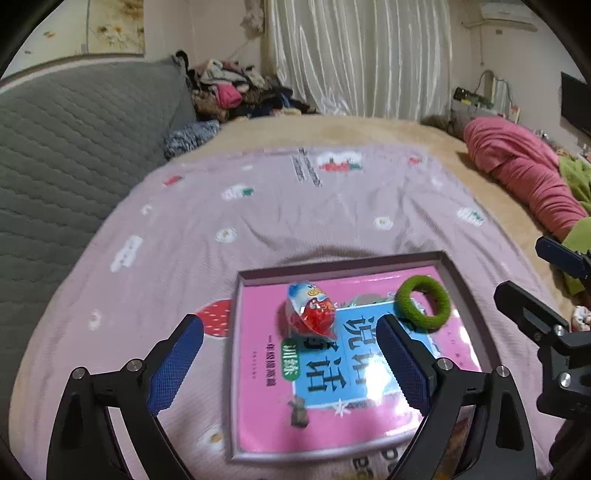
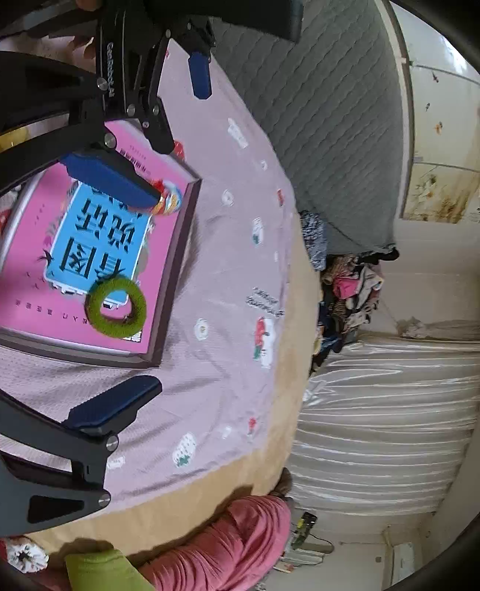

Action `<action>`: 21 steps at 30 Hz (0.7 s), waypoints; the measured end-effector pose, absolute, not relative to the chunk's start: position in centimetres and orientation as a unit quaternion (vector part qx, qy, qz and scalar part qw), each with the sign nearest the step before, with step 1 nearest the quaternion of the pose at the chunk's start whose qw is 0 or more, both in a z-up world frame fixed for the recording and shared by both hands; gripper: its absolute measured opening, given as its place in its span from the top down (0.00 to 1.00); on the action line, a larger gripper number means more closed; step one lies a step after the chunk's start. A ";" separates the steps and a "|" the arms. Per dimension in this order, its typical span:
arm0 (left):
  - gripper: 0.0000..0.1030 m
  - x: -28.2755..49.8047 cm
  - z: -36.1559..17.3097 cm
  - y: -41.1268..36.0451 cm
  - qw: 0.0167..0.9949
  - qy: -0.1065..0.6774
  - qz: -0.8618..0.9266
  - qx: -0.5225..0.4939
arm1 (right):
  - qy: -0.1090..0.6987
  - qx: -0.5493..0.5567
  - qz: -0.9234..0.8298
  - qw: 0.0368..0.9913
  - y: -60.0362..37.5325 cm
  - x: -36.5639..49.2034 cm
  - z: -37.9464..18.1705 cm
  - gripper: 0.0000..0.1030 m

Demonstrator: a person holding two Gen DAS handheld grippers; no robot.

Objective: Organize objects
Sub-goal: 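Open the left tool to drop the egg on the book while the right tool releases the ring, then withdraw both tools from the tray back toward the remaining snacks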

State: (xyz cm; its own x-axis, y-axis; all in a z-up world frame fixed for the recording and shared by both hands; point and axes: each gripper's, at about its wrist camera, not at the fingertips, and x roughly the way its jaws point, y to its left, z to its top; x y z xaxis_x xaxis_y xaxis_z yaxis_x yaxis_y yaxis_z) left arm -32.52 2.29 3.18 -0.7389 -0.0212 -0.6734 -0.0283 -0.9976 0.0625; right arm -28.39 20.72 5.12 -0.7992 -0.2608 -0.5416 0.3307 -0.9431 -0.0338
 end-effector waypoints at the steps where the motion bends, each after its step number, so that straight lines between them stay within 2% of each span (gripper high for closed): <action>1: 0.08 -31.7 3.9 2.1 0.000 0.036 0.934 -0.356 | 0.064 0.273 -0.947 0.157 20.6 -27.8 5.5 0.09; 9: 0.08 -25.7 7.6 0.2 -0.007 0.032 0.941 -0.338 | 0.095 0.273 -0.945 0.151 19.4 -22.1 8.5 0.07; 21: 0.08 -16.8 10.4 -2.1 -0.010 0.026 0.943 -0.330 | 0.119 0.270 -0.947 0.129 19.5 -13.4 11.9 0.06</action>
State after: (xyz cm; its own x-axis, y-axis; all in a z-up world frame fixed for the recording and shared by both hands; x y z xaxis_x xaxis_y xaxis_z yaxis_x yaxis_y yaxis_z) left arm -16.80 -2.09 10.36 -0.7815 -0.0360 -0.6229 0.0016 -0.9984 0.0556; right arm -13.38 19.54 11.91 -0.8215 -0.1797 -0.5412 0.3085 -0.9382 -0.1568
